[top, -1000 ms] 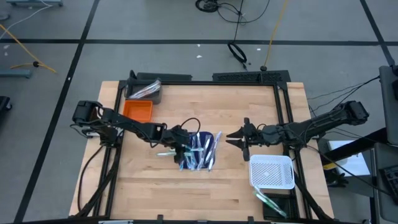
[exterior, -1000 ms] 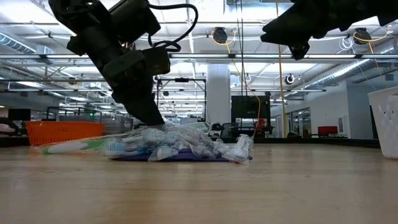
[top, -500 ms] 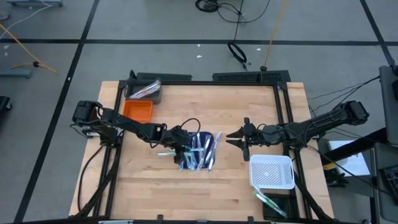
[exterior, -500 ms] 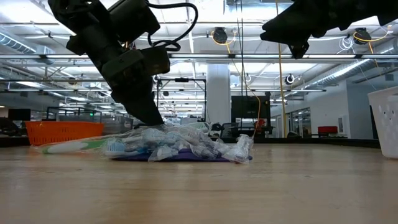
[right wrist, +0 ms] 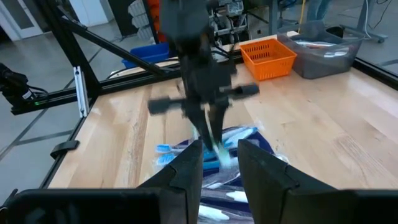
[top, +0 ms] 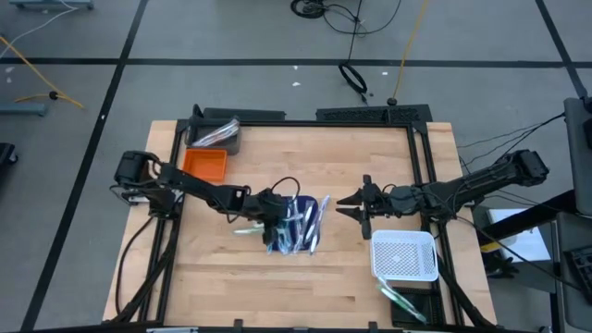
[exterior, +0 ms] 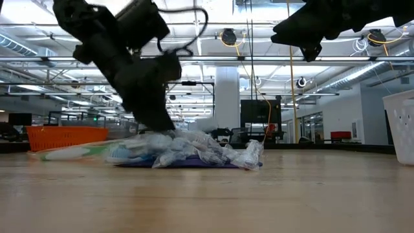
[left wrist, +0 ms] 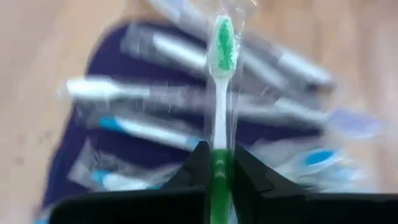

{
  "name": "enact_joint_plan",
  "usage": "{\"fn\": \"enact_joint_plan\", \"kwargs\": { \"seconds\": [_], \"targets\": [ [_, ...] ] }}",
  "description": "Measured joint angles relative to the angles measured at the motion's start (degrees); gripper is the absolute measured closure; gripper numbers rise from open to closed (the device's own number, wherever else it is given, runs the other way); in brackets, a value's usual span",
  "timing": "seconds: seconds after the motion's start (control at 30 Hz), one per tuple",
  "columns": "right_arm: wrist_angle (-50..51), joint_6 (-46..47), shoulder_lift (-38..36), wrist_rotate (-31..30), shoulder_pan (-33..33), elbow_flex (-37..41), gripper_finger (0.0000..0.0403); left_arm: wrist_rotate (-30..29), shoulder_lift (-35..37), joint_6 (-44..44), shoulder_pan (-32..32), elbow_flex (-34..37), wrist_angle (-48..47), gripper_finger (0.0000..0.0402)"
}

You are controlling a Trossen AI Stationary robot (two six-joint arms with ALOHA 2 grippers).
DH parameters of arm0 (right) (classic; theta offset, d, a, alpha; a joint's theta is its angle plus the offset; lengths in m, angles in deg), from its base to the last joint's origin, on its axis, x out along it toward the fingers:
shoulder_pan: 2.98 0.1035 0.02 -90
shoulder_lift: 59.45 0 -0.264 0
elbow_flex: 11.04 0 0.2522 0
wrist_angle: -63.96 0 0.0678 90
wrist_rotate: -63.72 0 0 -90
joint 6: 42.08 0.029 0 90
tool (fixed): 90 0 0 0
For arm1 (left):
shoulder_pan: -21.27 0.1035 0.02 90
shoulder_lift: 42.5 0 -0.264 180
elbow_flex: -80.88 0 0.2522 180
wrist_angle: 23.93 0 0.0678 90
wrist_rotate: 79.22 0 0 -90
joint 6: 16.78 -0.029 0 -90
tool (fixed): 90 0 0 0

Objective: Pick & Place Toothbrushes
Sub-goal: Put the green toothbrush into the black bin

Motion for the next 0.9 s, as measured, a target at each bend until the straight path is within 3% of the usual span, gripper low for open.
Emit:
{"fn": "enact_joint_plan", "kwargs": {
  "seconds": [0.27, 0.5, 0.77, 0.9],
  "targets": [
    [0.3, 0.0, 0.0, 0.0, 0.0, 0.0, 0.031, -4.5, 9.5, -1.5, -0.1, -0.1, 0.9, 0.0387],
    [-1.6, -0.9, 0.1, 0.0, 0.0, 0.0, 0.0309, -5.7, 11.3, -7.2, -0.4, -0.1, 15.6, 0.038],
    [-13.3, -6.8, 5.9, 0.3, 0.0, 0.0, 0.0309, -5.7, 11.3, -10.8, -0.4, -0.1, 25.3, 0.0392],
    [-21.7, -10.3, 10.0, 0.3, 0.0, 0.0, 0.0309, -5.6, 10.2, -10.4, -0.4, 0.0, 27.7, 0.0377]
  ]
}}
